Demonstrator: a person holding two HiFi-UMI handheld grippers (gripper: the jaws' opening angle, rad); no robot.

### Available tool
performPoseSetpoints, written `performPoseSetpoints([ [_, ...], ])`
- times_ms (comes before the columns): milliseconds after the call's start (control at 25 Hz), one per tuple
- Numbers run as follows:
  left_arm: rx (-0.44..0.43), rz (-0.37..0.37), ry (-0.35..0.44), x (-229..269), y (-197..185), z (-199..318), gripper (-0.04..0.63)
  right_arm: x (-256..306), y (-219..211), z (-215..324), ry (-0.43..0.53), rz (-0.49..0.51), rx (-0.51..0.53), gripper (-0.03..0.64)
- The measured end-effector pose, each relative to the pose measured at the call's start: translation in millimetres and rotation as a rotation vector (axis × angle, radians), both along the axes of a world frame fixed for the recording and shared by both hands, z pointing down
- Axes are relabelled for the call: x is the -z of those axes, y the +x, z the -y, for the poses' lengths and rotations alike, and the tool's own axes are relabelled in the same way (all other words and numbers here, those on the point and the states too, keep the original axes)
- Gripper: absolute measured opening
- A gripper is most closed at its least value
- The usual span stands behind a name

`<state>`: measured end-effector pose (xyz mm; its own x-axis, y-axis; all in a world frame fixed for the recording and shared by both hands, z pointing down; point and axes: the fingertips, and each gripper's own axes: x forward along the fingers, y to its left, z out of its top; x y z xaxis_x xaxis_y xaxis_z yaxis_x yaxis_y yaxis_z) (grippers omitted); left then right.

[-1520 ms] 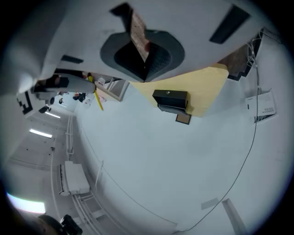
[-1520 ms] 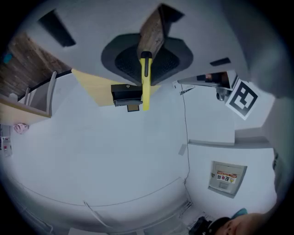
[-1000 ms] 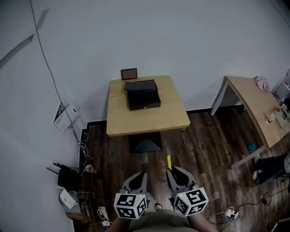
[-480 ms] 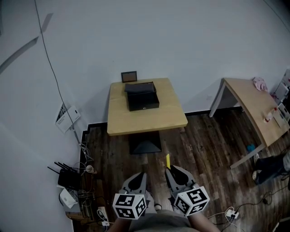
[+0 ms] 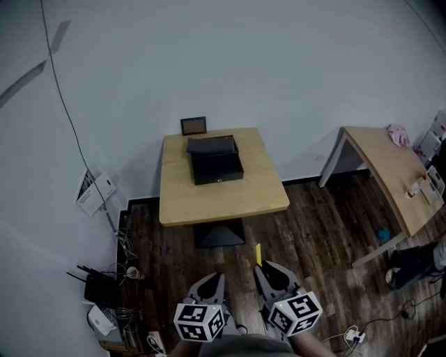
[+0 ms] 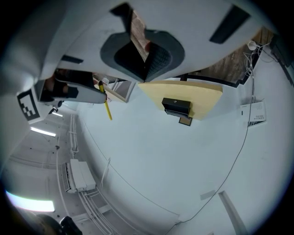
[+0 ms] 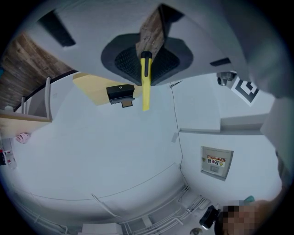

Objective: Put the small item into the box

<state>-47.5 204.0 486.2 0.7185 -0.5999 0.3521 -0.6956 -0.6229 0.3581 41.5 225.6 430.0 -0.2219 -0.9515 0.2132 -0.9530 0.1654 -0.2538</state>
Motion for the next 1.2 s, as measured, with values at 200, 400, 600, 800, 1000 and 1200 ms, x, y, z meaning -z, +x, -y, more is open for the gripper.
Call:
performPoseSetpoints([
  [200,-0.014,-0.007,0.006,1,9,56,0.003,-1,4,59,0.005,0.001,0.003,0.054],
  [400,-0.035,-0.007,0.015,9,18,116,0.003,7,4,122,0.017,-0.002,0.030,0.054],
  [600,-0.049,-0.006,0.013,19,18,170,0.003,13,-1,178,0.029,0.005,0.039,0.052],
  [800,-0.058,-0.006,0.023,25,12,216,0.003,18,-4,226,0.033,0.011,0.034,0.054],
  [1000,-0.055,-0.007,0.015,19,6,254,0.003,15,-6,265,0.039,0.013,0.022,0.053],
  [1200,-0.059,0.005,0.009,12,2,281,0.003,13,-1,294,0.041,0.024,-0.002,0.054],
])
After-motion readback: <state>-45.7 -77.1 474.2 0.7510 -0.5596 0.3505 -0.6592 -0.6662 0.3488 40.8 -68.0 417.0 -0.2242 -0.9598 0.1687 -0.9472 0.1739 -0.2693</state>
